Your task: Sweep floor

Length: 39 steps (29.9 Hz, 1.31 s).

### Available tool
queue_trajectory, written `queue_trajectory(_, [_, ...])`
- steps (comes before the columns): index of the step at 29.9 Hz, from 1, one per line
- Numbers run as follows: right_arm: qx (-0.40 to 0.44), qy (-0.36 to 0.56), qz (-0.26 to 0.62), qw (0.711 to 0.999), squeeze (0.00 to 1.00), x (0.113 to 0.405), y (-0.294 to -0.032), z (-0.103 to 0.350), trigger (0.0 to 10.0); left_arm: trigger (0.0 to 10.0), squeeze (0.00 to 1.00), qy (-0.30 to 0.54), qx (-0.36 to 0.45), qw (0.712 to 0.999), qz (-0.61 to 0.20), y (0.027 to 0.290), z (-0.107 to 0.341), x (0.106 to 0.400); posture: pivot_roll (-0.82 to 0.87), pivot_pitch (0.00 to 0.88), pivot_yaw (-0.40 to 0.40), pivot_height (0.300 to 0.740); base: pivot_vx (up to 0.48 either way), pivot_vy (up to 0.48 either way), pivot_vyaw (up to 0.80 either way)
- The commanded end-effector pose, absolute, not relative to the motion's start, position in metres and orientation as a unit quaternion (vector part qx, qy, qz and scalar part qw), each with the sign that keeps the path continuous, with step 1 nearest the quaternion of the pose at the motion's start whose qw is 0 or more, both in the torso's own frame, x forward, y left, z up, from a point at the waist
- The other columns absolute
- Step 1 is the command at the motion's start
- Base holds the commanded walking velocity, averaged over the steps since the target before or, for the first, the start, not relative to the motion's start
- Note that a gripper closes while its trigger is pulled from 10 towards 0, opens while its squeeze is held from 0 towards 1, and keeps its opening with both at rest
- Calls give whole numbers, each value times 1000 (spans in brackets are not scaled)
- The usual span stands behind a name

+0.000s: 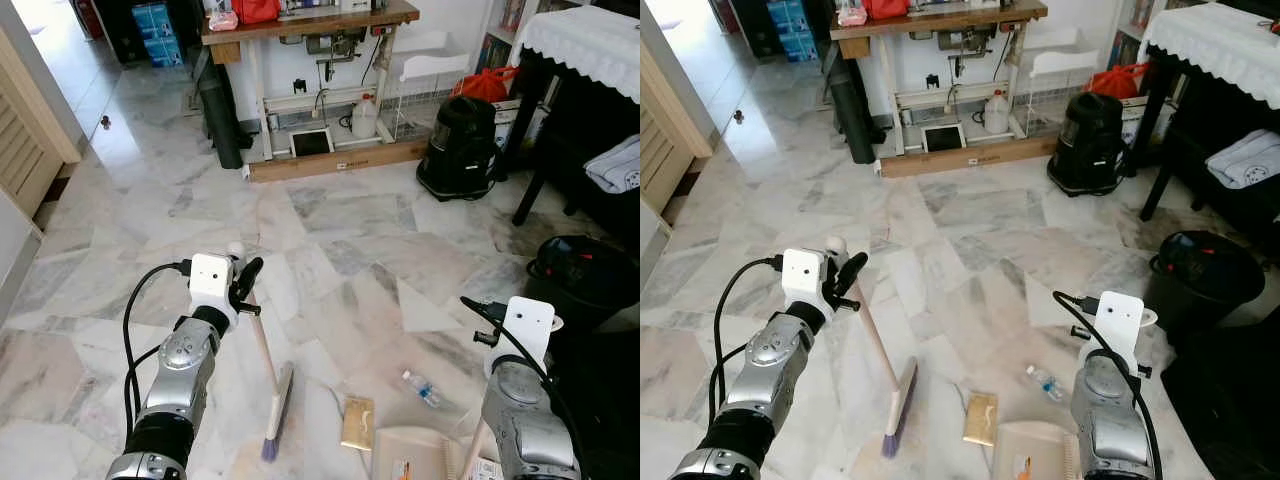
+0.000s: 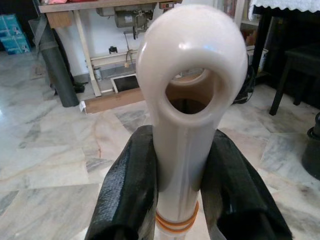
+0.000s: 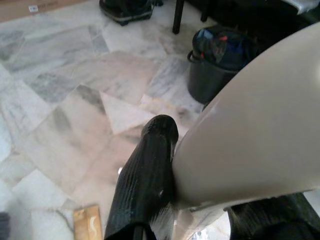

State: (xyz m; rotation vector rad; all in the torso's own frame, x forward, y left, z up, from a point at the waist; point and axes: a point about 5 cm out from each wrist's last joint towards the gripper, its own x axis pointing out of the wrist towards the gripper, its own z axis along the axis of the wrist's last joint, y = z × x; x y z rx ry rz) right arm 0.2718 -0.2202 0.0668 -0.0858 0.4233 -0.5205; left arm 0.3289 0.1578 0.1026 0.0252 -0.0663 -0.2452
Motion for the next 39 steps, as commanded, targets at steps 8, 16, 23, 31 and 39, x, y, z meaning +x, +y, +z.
queue_trajectory(8, [-67,166,-257,950,0,276,-221,66,10000,10000,0,-60,21,990,-122,161,116,333,-153,11,55,740,0,0,0])
queue_trajectory(16, [-67,171,-257,949,0,275,-219,53,10000,10000,0,-56,25,990,-126,160,116,337,-147,14,60,740,0,0,0])
queue_trajectory(23, [-72,172,-258,948,0,273,-219,43,10000,10000,0,-48,21,990,-135,154,118,345,-146,16,64,740,0,0,0])
queue_trajectory(31, [-72,169,-258,948,0,274,-217,39,10000,10000,0,-21,4,991,-130,154,109,352,-146,18,67,740,0,0,0])
queue_trajectory(39, [-70,165,-256,950,0,274,-216,37,10000,10000,0,10,28,995,-93,154,88,349,-155,20,65,740,0,0,0])
